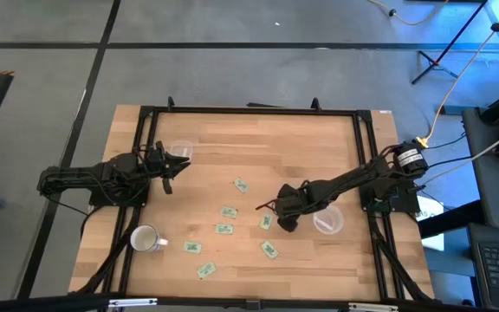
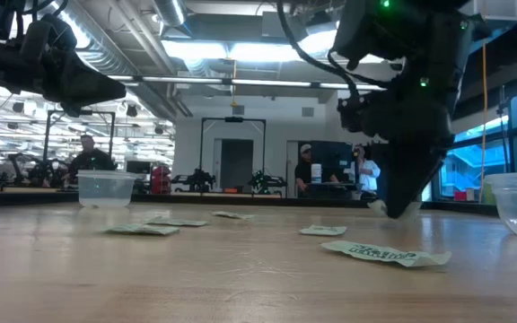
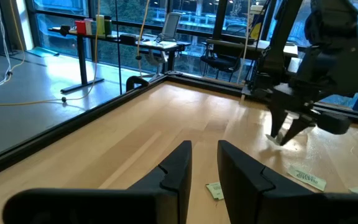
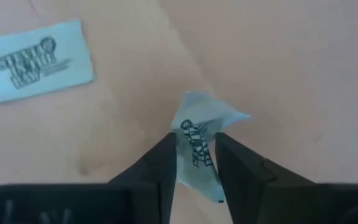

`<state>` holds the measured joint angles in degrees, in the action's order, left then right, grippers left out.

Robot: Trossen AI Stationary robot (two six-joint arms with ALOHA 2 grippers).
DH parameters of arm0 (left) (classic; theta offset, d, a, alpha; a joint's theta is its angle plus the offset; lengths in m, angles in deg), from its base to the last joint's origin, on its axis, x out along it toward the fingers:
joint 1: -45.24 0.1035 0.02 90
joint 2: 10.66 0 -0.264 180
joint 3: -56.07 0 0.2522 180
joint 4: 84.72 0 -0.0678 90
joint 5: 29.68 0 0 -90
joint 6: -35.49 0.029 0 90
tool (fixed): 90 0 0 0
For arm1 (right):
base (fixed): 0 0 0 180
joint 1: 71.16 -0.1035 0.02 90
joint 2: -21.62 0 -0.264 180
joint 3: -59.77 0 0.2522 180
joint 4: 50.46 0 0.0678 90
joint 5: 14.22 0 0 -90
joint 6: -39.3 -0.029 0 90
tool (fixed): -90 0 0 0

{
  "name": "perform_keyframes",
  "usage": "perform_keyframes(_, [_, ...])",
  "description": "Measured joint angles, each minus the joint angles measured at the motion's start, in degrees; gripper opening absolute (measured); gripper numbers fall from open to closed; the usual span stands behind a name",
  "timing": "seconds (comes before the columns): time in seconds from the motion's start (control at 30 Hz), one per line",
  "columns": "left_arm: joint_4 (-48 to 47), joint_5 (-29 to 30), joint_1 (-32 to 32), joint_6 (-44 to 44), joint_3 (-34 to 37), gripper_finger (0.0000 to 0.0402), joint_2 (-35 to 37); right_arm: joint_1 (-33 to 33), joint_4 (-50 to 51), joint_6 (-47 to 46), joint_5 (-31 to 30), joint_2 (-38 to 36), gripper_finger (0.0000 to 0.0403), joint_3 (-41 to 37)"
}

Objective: Pick and place Stevia / Truvia into bins
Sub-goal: Put the stevia packet into the round transparent container

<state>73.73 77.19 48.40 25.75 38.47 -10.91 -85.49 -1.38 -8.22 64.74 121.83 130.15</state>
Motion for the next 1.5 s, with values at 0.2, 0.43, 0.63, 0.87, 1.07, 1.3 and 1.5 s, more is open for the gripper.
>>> perform_keyframes(0.2, [0.0, 0.0, 0.0, 0.0, 0.0, 0.0072, 0.0, 0.1, 4.3, -0.1, -0.9, -0.1, 0.0092, 0.4])
perform_keyframes(0.43, [0.0, 0.0, 0.0, 0.0, 0.0, 0.0072, 0.0, 0.1, 6.2, 0.0, 0.5, -2.2, 0.0077, 0.5])
perform_keyframes(0.63, [0.0, 0.0, 0.0, 0.0, 0.0, 0.0072, 0.0, 0.1, 7.2, 0.0, 0.5, -6.0, 0.0063, 0.6])
perform_keyframes(0.87, [0.0, 0.0, 0.0, 0.0, 0.0, 0.0072, 0.0, -1.8, 14.4, -4.1, 6.9, -13.9, 0.0059, 0.6])
perform_keyframes(1.07, [0.0, 0.0, 0.0, 0.0, 0.0, 0.0072, 0.0, -6.0, 22.7, -14.2, 10.6, -21.4, 0.0059, 0.6])
perform_keyframes(1.3, [0.0, 0.0, 0.0, 0.0, 0.0, 0.0072, 0.0, -10.8, 25.7, -21.8, 10.7, -23.2, 0.0059, -0.5])
perform_keyframes(1.5, [0.0, 0.0, 0.0, 0.0, 0.0, 0.0072, 0.0, -12.3, 24.0, -24.7, 10.7, -20.6, 0.0059, -3.9])
